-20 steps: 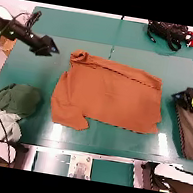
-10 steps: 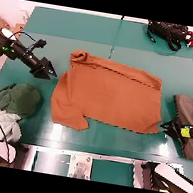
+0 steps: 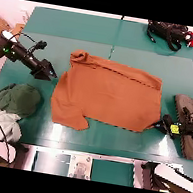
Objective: Fold the shirts.
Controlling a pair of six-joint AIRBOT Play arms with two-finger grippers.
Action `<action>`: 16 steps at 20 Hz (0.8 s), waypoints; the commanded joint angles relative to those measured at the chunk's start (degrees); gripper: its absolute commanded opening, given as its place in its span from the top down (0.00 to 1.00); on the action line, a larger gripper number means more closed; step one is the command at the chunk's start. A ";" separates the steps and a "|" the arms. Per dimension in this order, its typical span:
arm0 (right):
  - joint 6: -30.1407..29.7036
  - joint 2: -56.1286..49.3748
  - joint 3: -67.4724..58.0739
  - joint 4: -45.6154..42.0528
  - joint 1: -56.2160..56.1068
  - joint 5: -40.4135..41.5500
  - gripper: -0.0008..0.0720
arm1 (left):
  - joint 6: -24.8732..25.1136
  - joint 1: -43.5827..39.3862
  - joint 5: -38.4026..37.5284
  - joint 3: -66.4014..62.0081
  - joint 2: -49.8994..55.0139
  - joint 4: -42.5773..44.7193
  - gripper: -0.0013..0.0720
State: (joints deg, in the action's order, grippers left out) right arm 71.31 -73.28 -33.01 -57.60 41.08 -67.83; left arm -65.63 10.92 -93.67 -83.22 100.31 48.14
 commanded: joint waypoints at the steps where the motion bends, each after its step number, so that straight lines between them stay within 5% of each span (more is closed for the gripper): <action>1: 0.04 -0.07 -4.07 0.39 -0.33 -1.66 0.97 | -0.44 0.02 -1.84 0.02 0.00 1.55 0.14; 6: 10.71 3.21 -8.96 -11.02 3.58 -2.51 0.97 | -3.48 0.02 -3.58 0.98 -0.02 3.76 0.14; 10: 10.78 3.10 -8.37 -11.43 4.11 -0.28 0.97 | -4.94 -0.04 -3.34 9.75 -0.02 3.96 0.14; 16: 10.56 3.10 -8.26 -11.32 4.09 0.92 0.97 | -4.52 -2.25 6.71 20.37 0.00 0.52 0.14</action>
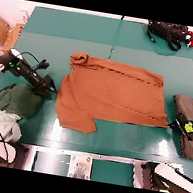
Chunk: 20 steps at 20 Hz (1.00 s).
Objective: Fold the shirts.
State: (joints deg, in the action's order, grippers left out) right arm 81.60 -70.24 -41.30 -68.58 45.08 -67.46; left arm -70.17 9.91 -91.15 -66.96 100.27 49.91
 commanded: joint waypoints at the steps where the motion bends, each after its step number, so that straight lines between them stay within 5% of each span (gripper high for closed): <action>1: 0.24 0.07 0.02 -0.20 0.07 0.61 0.97 | -0.02 -2.47 5.49 5.31 0.04 -1.22 0.14; 2: -0.31 0.07 0.02 0.31 0.07 0.72 0.97 | -0.04 -3.74 7.52 6.34 0.04 -1.25 0.14; 4: -1.92 0.07 0.02 2.47 0.07 0.76 0.97 | 0.02 -6.45 11.78 7.69 0.04 -1.29 0.41; 6: -2.93 0.07 0.02 4.76 0.07 0.48 0.97 | 0.04 -7.43 13.79 7.34 0.04 -2.51 0.43; 7: -3.28 0.07 0.02 5.84 0.04 0.31 0.97 | 0.24 -7.28 13.79 6.49 0.04 -3.10 0.80; 8: -3.72 0.07 0.02 6.84 0.04 0.02 0.97 | 0.28 -7.17 12.59 5.18 0.04 -3.17 0.94; 13: -6.82 2.01 -2.91 15.23 -0.07 -3.39 0.97 | -1.99 -7.23 4.04 -3.17 -6.19 -2.62 0.95; 20: -7.23 19.10 -28.39 43.15 0.52 -2.67 0.97 | -5.03 -7.23 8.81 -30.25 -33.53 -2.25 0.95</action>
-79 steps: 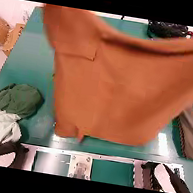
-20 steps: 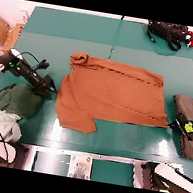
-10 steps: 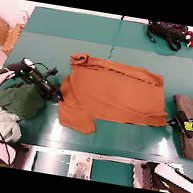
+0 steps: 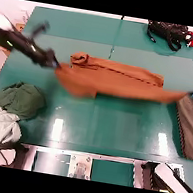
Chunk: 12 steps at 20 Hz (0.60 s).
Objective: Fold the shirts.
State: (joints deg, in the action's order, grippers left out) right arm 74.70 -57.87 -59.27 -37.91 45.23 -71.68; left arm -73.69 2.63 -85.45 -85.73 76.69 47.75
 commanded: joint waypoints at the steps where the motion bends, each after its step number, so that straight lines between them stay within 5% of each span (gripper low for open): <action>1: -0.13 9.49 -14.82 14.78 0.50 4.00 0.97 | -1.53 0.04 5.53 -17.22 -13.35 -0.09 0.95; 6: 3.67 20.81 -34.49 11.85 0.63 19.76 0.97 | -1.97 0.04 14.62 -38.03 -24.92 3.08 0.95; 12: 9.38 21.64 -42.10 3.48 0.59 17.09 0.97 | -4.04 0.04 14.93 -36.68 -29.79 9.97 0.95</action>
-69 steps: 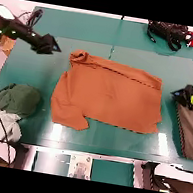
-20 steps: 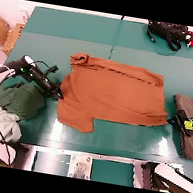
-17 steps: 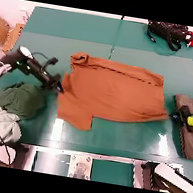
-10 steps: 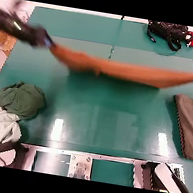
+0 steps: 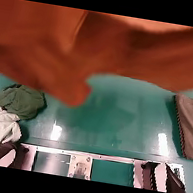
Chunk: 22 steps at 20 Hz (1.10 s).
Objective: Fold the shirts.
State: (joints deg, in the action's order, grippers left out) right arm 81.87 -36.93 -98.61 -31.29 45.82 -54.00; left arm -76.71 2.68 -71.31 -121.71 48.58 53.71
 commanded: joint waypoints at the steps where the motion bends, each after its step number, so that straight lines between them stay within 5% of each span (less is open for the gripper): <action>1: 2.19 0.39 -1.42 -3.54 0.00 -3.04 0.97 | -1.03 0.00 0.63 0.92 -1.66 4.87 0.95; 7: -3.13 -3.98 22.25 -3.30 -3.76 -5.49 0.97 | 1.11 -0.02 1.64 21.64 4.39 3.26 0.95; 12: -11.17 -19.56 39.36 -3.52 -14.49 5.29 0.97 | 7.82 -0.02 6.54 35.41 22.08 -4.42 0.95; 16: -12.79 -39.52 36.98 -3.28 -19.10 12.76 0.97 | 8.24 -0.02 14.21 36.00 37.97 -7.15 0.95; 22: -12.92 -61.40 19.19 -0.57 -21.18 12.63 0.97 | 8.74 -0.02 28.46 36.00 48.02 -10.69 0.95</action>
State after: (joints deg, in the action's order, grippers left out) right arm 69.41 -89.38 -72.47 -33.41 25.82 -42.41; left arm -68.62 2.59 -50.59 -86.00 92.36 44.56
